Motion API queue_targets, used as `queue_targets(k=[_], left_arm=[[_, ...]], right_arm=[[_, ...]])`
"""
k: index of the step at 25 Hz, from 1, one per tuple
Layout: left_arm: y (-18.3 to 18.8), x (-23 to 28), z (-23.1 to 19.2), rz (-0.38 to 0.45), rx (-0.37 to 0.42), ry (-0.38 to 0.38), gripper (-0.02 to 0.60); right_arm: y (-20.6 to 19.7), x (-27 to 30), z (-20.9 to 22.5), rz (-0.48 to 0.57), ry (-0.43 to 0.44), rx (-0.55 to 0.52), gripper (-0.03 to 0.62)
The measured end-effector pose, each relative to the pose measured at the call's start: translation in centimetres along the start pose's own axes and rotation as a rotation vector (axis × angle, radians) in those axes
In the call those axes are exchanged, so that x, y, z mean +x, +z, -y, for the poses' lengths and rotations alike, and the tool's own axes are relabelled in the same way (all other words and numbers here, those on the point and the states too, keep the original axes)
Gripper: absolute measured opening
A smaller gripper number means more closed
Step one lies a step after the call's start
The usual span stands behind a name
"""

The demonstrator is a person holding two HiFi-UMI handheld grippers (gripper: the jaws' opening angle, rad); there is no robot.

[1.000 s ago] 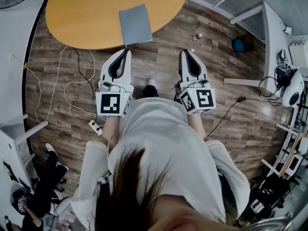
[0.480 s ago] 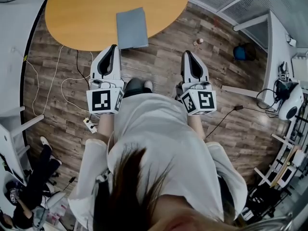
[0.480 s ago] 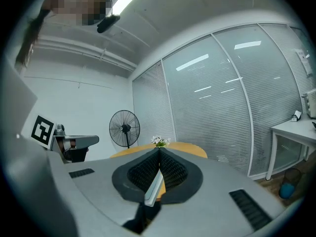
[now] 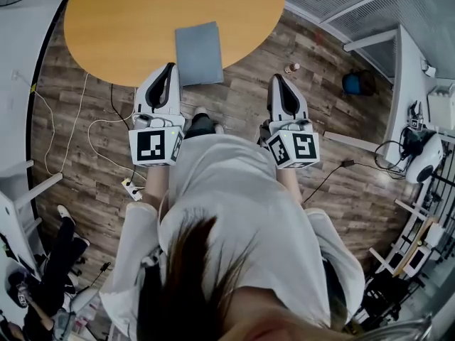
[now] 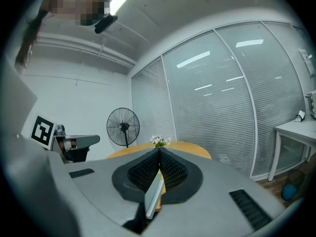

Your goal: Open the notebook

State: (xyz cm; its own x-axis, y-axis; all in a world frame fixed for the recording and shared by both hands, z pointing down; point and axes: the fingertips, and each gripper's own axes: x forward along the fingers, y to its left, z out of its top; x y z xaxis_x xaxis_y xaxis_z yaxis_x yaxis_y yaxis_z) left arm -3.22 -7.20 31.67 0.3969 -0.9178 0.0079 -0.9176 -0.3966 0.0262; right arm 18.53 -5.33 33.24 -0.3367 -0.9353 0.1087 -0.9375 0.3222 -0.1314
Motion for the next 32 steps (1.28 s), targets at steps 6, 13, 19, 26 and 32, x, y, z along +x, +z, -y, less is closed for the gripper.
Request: queue_targets(k=[6, 13, 19, 26, 32], left_arm=[[1.3, 3.4, -3.2, 0.010, 0.003, -0.035, 0.017], [0.0, 6.4, -3.5, -0.017, -0.008, -0.103, 0.017], [-1.3, 6.8, -3.8, -0.054, -0.014, -0.115, 0.017], [-1.5, 7.6, -4.0, -0.066, -0.023, -0.091, 0.017], [-1.2, 8.8, -3.7, -0.063, -0.015, -0.047, 0.017]], right_arm=[[1.2, 4.7, -1.8, 0.003, 0.019, -0.008, 0.000], [1.3, 7.0, -1.0, 0.003, -0.020, -0.008, 0.000], [1.6, 8.0, 0.2, 0.000, -0.049, -0.010, 0.000], [2.1, 9.1, 1.9, -0.008, -0.050, -0.029, 0.000], [2.7, 10.9, 2.8, -0.006, -0.004, -0.029, 0.000]])
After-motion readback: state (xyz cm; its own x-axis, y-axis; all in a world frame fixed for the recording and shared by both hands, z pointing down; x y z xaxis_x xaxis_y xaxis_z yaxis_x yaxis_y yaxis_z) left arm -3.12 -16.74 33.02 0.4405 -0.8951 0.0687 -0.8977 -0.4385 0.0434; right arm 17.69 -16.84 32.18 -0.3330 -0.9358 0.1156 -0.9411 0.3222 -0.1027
